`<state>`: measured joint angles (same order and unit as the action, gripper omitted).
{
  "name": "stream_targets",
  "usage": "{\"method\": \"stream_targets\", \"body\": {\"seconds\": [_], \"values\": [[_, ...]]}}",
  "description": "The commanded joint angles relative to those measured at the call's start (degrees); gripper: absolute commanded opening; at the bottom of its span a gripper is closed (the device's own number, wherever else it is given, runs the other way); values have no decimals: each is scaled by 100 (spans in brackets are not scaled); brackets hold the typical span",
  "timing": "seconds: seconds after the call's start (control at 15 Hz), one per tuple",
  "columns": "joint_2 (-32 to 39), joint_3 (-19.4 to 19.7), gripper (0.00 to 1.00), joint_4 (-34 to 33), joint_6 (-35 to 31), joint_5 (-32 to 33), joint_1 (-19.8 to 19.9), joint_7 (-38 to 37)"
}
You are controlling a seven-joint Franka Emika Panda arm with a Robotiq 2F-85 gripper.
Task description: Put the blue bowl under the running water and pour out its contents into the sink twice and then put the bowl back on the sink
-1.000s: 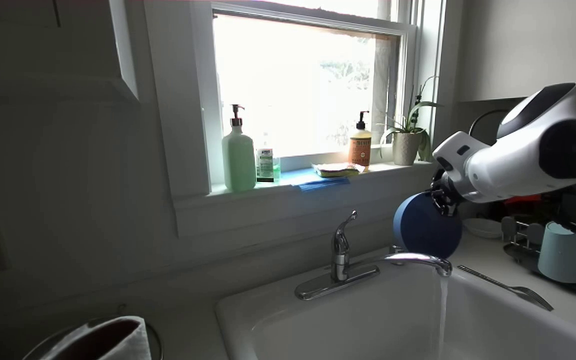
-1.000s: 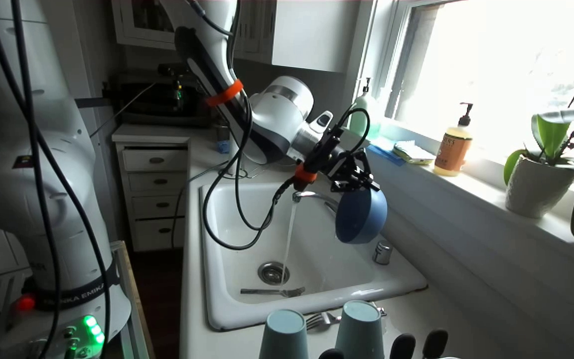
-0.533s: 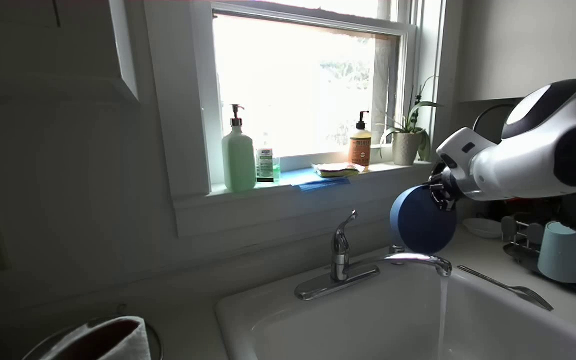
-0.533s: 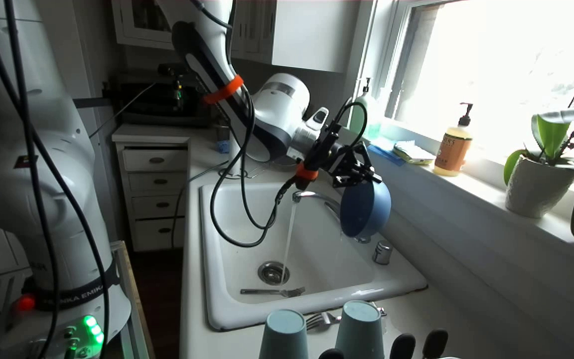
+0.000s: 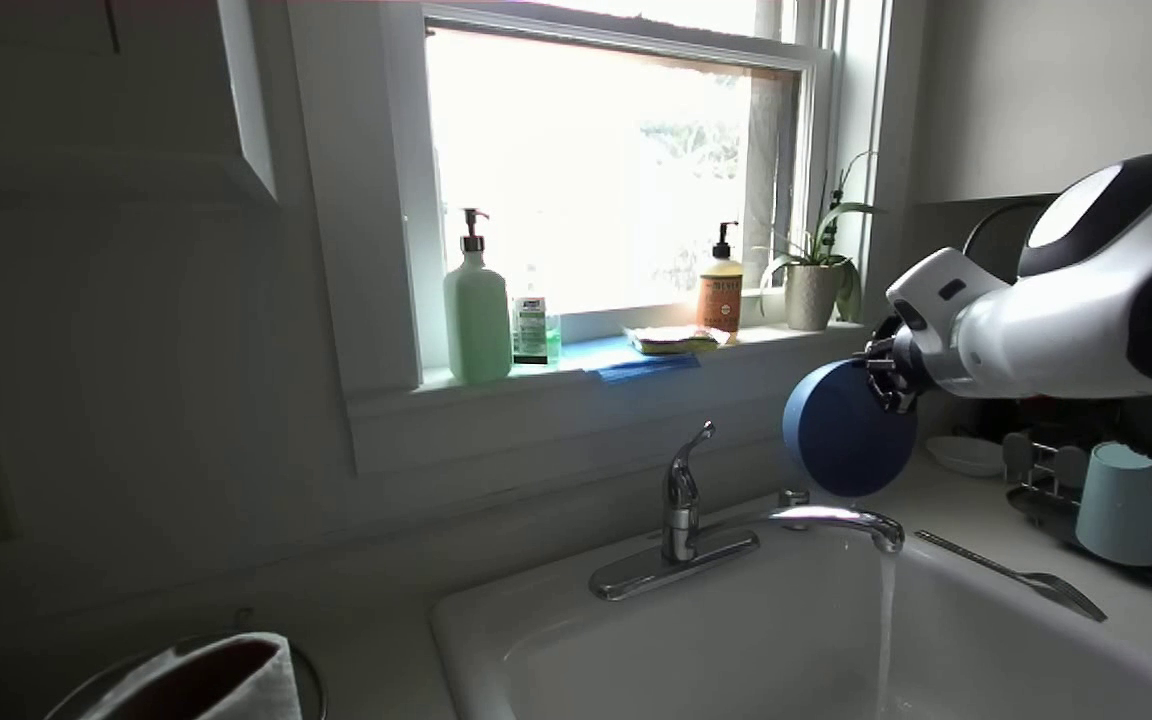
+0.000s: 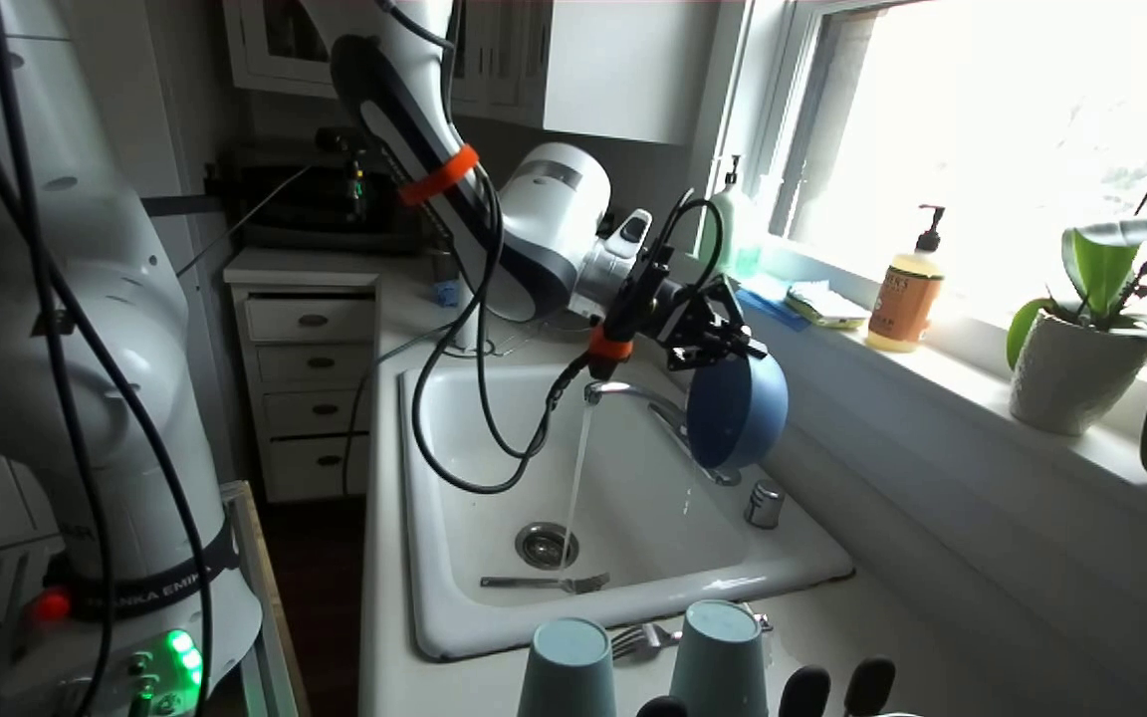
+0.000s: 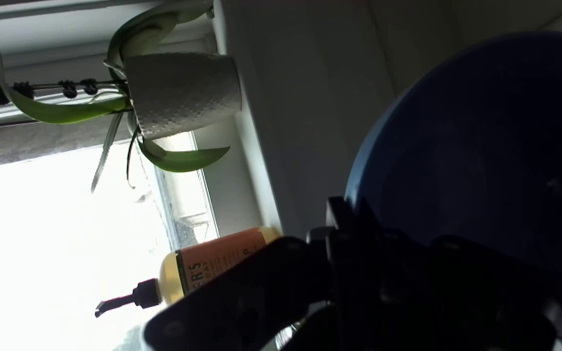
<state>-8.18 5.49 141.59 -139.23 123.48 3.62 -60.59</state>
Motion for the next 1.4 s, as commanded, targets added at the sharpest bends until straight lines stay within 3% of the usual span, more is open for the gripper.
{"method": "stream_targets", "body": {"seconds": [0.0, 0.47, 1.0, 1.33], "values": [[59, 169, 1, -98, -299, -1420, 51, 932], [300, 380, 1, -126, -563, -4676, 117, 3127], [631, 337, 1, -190, 123, -8321, 152, 5320], [690, 216, 1, -728, 1163, -10545, 119, 6412]]}}
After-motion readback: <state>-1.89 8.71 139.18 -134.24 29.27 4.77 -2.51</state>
